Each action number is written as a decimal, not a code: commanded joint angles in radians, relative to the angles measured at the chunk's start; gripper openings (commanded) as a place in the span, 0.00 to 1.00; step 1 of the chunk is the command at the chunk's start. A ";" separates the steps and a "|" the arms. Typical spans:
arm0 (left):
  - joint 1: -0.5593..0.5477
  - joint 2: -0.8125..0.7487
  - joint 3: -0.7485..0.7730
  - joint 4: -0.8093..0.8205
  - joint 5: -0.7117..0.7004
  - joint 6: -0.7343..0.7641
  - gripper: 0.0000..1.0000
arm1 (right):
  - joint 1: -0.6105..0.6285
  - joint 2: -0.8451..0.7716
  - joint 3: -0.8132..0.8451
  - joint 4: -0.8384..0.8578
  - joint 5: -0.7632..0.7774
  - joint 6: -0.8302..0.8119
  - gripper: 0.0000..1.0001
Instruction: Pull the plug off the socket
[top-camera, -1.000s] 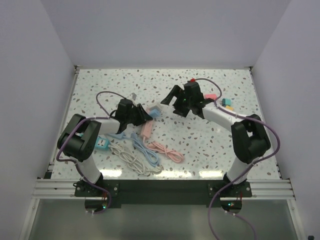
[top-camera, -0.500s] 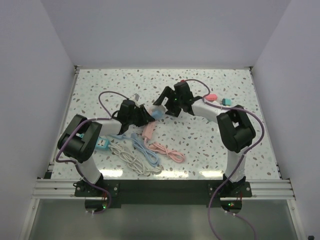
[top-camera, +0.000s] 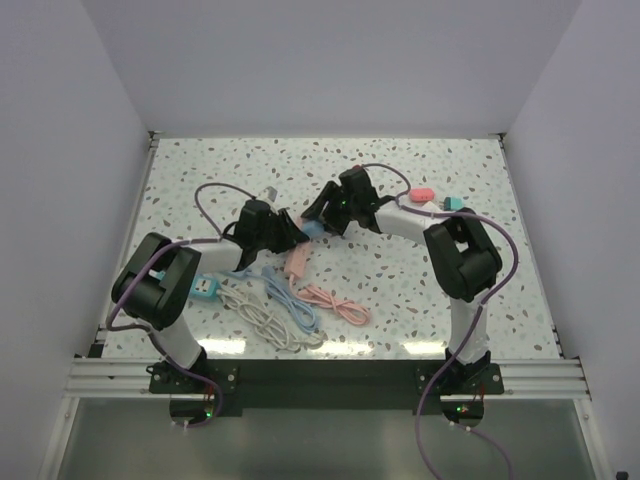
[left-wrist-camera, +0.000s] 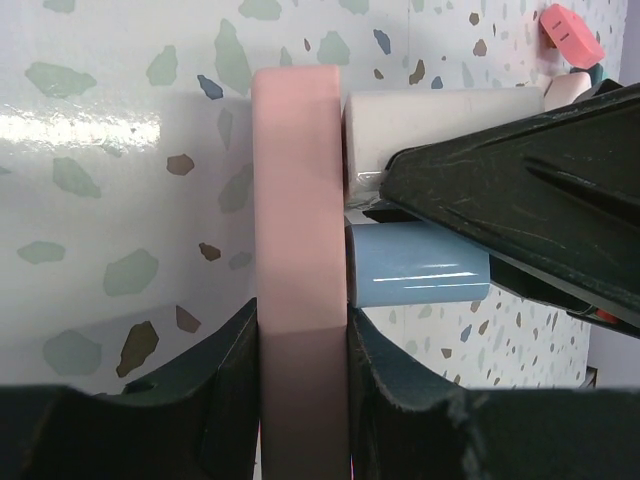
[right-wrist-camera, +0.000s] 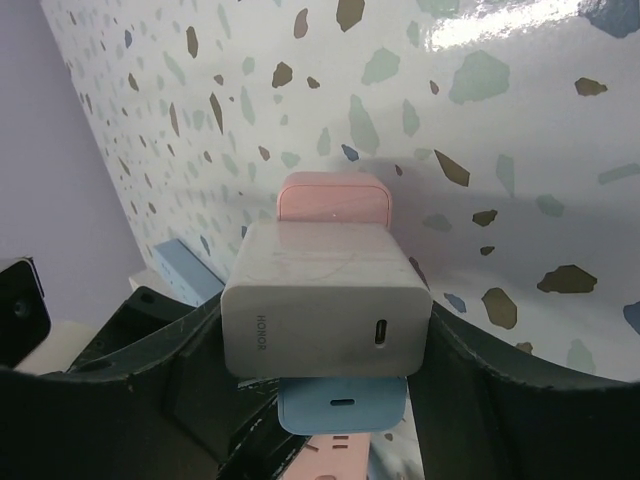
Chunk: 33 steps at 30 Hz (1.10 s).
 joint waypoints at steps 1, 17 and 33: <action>-0.010 -0.077 -0.008 0.066 -0.012 0.004 0.00 | -0.013 -0.072 -0.003 0.026 0.038 -0.006 0.12; 0.065 0.000 -0.022 0.060 -0.006 -0.021 0.00 | -0.096 -0.439 -0.161 -0.092 0.102 -0.067 0.00; -0.001 0.086 0.180 -0.008 -0.024 -0.048 0.00 | 0.013 -0.387 -0.054 -0.239 0.406 -0.076 0.00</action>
